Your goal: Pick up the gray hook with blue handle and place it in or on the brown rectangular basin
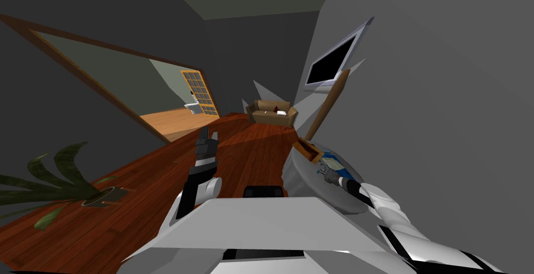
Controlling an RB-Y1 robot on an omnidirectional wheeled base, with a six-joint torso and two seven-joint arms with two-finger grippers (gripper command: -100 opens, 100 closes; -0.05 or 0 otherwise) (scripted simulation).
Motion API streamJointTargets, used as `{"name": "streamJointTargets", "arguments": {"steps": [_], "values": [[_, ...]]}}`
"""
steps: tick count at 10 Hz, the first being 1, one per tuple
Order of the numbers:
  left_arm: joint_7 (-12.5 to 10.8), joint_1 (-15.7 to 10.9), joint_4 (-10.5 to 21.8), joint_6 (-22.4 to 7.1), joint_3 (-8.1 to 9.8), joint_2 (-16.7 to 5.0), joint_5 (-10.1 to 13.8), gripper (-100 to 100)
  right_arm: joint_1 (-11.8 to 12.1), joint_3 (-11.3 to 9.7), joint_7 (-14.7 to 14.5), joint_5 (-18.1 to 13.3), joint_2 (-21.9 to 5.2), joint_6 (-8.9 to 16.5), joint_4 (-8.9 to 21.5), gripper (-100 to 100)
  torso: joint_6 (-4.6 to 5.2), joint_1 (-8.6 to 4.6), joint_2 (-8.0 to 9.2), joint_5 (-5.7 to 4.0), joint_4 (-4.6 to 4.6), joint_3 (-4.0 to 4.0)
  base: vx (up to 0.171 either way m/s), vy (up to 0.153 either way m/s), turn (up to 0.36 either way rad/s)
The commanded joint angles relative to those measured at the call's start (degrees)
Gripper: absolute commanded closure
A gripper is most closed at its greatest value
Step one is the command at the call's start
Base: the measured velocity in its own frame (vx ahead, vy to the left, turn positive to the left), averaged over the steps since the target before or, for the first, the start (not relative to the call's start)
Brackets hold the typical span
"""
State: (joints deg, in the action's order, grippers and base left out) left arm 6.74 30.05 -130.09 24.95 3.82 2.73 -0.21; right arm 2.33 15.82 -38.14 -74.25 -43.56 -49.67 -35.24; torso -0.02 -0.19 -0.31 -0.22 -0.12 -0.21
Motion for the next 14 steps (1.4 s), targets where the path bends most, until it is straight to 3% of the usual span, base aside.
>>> {"name": "streamJointTargets", "arguments": {"steps": [1, 2, 3, 4, 5, 6, 10, 13, 14], "values": [[0.0, 0.0, 0.0, 0.0, 0.0, 0.0, 0.0, 0, 0.0, 0.0, 0.0, 0.0, 0.0, 0.0, 0.0, 100, 0.0, 0.0, 0.0, 0.0, 0.0, 0.0, 0.0, 0.0, 0.0], [0.0, 0.0, 0.0, 0.0, 0.0, 0.0, 0.0, 0, 0.0, 0.01, 0.0, 0.0, 0.0, 0.01, 0.0, 0, 0.0, 0.0, 0.0, 0.0, 0.0, 0.0, 0.0, 0.0, 0.0], [0.0, 0.0, 0.0, 0.0, 0.0, 0.0, 0.0, 0, -0.22, 0.43, 0.5, -0.45, -1.3, -1.73, 0.6, 100, -0.01, -0.01, -0.01, -0.01, -0.01, -0.01, -0.026, 0.035, -0.032], [0.0, 0.0, 0.0, 0.0, 0.0, 0.0, 0.0, 0, 0.32, 0.25, 0.49, -0.25, -0.66, -0.65, -0.41, 100, 0.04, 0.1, 0.09, 0.03, 0.0, 0.04, -0.017, 0.021, -0.022], [0.0, 0.0, 0.0, 0.0, 0.0, 0.0, 0.0, 0, 0.39, 0.3, 0.64, -0.29, -0.78, -0.84, -0.45, 0, 0.0, 0.08, 0.07, 0.01, 0.0, 0.03, 0.0, 0.0, 0.0], [0.0, 0.0, 0.0, 0.0, 0.0, 0.0, 0.0, 0, 0.84, 2.38, 2.28, -0.06, -1.28, -2.68, -0.88, 100, -0.01, 0.02, 0.02, 0.0, -0.01, 0.01, -0.03, 0.042, -0.108], [0.0, 0.0, 0.0, 0.0, 0.0, 0.0, 0.0, 0, 0.99, 6.89, 6.26, 0.35, -2.67, -7.32, -2.26, 100, 0.01, 0.16, 0.11, 0.04, 0.0, 0.05, -0.026, 0.04, -0.068], [0.0, 0.0, 0.0, 0.0, 0.0, 0.0, 0.0, 0, 0.95, 7.69, 6.98, 0.42, -2.97, -8.16, -2.55, 100, -0.05, 0.1, -0.05, 0.01, -0.04, -0.04, 0.005, 0.018, -0.021], [0.0, 0.0, 0.0, 0.0, 0.0, 0.0, 0.0, 0, 0.8, 9.19, 8.34, 0.54, -3.55, -9.77, -3.15, 100, -0.04, 0.03, -0.06, -0.03, -0.05, -0.05, 0.002, 0.015, -0.041]]}}
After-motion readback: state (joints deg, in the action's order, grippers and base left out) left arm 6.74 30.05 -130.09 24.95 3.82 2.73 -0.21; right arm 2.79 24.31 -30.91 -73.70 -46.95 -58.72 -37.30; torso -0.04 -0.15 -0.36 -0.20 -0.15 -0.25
